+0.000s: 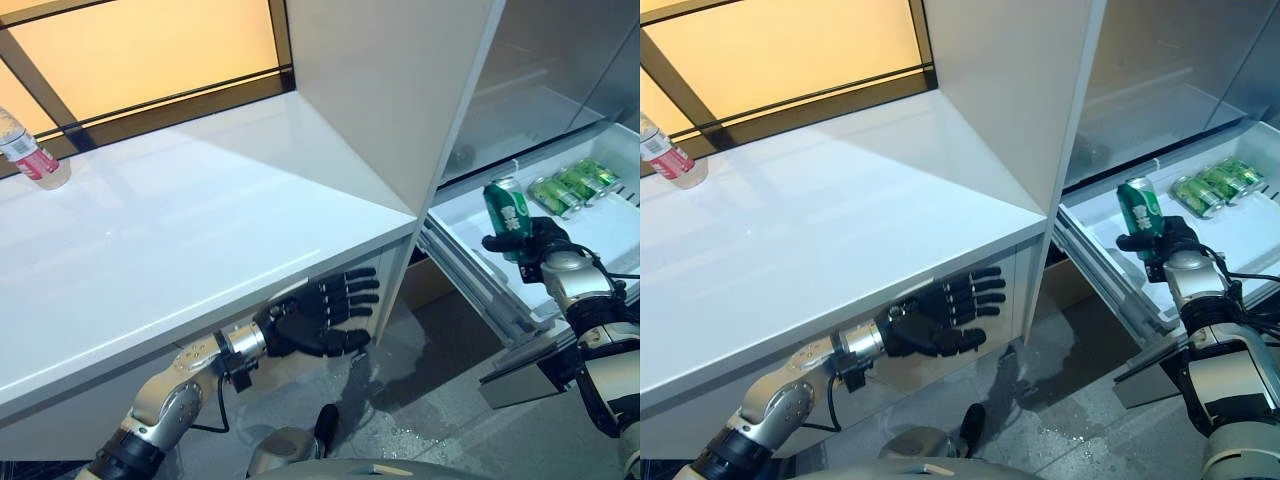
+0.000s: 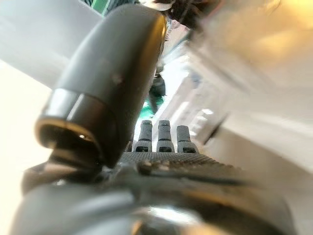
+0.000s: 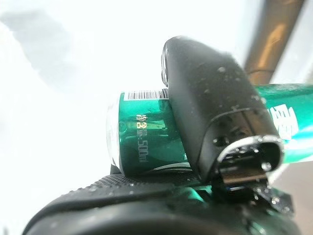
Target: Put drinks into fridge and close the fridge
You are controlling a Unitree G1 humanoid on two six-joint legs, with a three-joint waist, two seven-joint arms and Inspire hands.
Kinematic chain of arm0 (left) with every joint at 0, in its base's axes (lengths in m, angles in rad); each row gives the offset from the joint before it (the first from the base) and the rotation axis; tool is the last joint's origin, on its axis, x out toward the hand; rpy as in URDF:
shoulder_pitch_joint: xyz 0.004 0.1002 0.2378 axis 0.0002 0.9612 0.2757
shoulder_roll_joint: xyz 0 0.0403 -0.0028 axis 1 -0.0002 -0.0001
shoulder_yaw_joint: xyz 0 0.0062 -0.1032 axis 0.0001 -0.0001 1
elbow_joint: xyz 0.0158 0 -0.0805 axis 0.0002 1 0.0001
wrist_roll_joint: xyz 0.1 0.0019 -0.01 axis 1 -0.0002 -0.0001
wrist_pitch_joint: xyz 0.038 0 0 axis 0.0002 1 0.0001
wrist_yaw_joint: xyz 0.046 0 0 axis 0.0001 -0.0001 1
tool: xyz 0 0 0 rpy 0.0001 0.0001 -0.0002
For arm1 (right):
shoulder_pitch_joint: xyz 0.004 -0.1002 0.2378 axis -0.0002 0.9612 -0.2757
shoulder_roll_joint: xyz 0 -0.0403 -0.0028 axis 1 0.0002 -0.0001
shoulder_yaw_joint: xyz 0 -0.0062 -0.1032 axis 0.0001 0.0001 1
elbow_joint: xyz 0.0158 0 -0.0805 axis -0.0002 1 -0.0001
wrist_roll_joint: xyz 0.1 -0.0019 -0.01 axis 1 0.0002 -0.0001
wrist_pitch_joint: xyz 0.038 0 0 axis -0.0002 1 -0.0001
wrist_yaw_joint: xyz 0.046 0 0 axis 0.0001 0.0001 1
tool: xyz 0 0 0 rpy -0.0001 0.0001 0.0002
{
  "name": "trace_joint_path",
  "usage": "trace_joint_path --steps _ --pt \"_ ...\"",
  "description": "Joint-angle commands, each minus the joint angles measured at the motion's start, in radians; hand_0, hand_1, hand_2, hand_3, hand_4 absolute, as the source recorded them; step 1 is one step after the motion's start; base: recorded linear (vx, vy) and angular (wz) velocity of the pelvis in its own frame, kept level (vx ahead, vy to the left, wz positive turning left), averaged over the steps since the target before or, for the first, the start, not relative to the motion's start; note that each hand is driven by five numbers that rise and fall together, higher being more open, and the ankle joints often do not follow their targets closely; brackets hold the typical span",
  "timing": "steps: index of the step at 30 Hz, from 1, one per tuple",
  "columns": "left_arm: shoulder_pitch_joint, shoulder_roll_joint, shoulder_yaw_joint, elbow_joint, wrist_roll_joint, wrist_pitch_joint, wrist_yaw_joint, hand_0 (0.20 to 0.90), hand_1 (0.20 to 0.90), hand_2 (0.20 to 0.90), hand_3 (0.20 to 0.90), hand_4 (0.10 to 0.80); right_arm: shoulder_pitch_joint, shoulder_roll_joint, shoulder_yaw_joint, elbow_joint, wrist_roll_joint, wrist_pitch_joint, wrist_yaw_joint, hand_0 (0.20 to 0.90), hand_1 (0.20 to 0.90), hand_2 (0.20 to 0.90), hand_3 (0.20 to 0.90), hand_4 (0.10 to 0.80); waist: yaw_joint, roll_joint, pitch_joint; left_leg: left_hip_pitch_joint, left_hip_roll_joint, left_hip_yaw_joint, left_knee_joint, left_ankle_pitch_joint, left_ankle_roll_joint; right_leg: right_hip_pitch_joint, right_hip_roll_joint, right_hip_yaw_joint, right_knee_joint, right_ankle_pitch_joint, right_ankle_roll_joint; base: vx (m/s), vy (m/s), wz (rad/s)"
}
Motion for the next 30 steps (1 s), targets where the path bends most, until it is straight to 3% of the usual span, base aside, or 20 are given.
trace_joint_path --steps 1,8,13,17,25,26,29,30 --pt "0.009 -0.007 -0.05 -0.044 -0.057 -0.08 -0.051 0.9 0.9 0.9 0.9 0.8 -0.209 -0.181 0.021 -0.056 -0.081 -0.094 -0.011 0.3 0.3 0.3 0.2 0.1 0.01 -0.02 -0.06 0.052 0.068 0.083 0.086 -0.173 -0.064 -0.137 -0.018 0.001 0.123 0.026 -0.023 0.001 0.016 0.03" --pt "0.024 0.025 -0.12 0.154 0.056 -0.196 0.017 0.9 0.9 0.9 0.9 0.8 -0.225 -0.24 0.06 0.026 -0.271 -0.085 0.104 0.3 0.3 0.3 0.2 0.1 -0.006 -0.014 -0.025 0.018 0.066 0.103 0.09 -0.17 -0.059 -0.191 -0.024 0.015 0.143 0.034 -0.015 -0.017 -0.002 -0.02" --pt "0.02 0.013 -0.147 0.371 0.181 -0.317 0.108 0.9 0.9 0.9 0.9 0.8 -0.23 -0.25 0.096 0.061 -0.288 -0.06 0.194 0.3 0.3 0.3 0.2 0.1 -0.017 -0.018 0.011 -0.01 0.067 0.117 0.1 -0.171 -0.051 -0.229 -0.024 0.031 0.155 0.039 -0.012 -0.045 -0.035 -0.04" --pt "-0.005 -0.007 -0.131 0.553 0.262 -0.399 0.212 0.9 0.9 0.9 0.9 0.8 -0.239 -0.238 0.108 0.084 -0.306 -0.06 0.239 0.3 0.3 0.3 0.2 0.1 -0.023 -0.02 0.052 -0.043 0.066 0.119 0.11 -0.17 -0.044 -0.267 -0.02 0.046 0.165 0.043 -0.013 -0.085 -0.041 -0.09" --pt "-0.049 -0.043 -0.042 0.758 0.326 -0.45 0.3 0.9 0.9 0.9 0.9 0.8 -0.265 -0.211 0.145 0.076 -0.309 -0.066 0.273 0.3 0.3 0.3 0.2 0.1 -0.026 -0.022 0.122 -0.1 0.065 0.125 0.108 -0.162 -0.03 -0.336 -0.014 0.067 0.168 0.06 -0.01 -0.111 -0.028 -0.06" --pt "-0.054 -0.049 -0.032 0.781 0.334 -0.452 0.307 0.9 0.9 0.9 0.9 0.8 -0.274 -0.21 0.154 0.068 -0.305 -0.065 0.284 0.413 0.413 0.413 0.332 0.232 -0.027 -0.022 0.131 -0.109 0.066 0.128 0.108 -0.161 -0.029 -0.346 -0.014 0.07 0.168 0.063 -0.01 -0.083 0.007 -0.04" --pt "-0.062 -0.054 -0.02 0.81 0.344 -0.457 0.316 0.9 0.9 0.9 0.9 0.8 -0.283 -0.204 0.165 0.056 -0.309 -0.065 0.308 0.594 0.594 0.594 0.543 0.443 -0.028 -0.022 0.142 -0.122 0.065 0.133 0.109 -0.16 -0.027 -0.36 -0.015 0.074 0.171 0.064 -0.009 -0.083 0.015 -0.14" --pt "-0.068 -0.058 -0.006 0.827 0.353 -0.451 0.318 0.9 0.9 0.9 0.9 0.8 -0.286 -0.203 0.172 0.048 -0.311 -0.062 0.331 0.9 0.9 0.9 0.9 0.8 -0.029 -0.023 0.147 -0.128 0.066 0.138 0.109 -0.159 -0.027 -0.367 -0.016 0.074 0.172 0.066 -0.009 -0.065 0.023 -0.14"
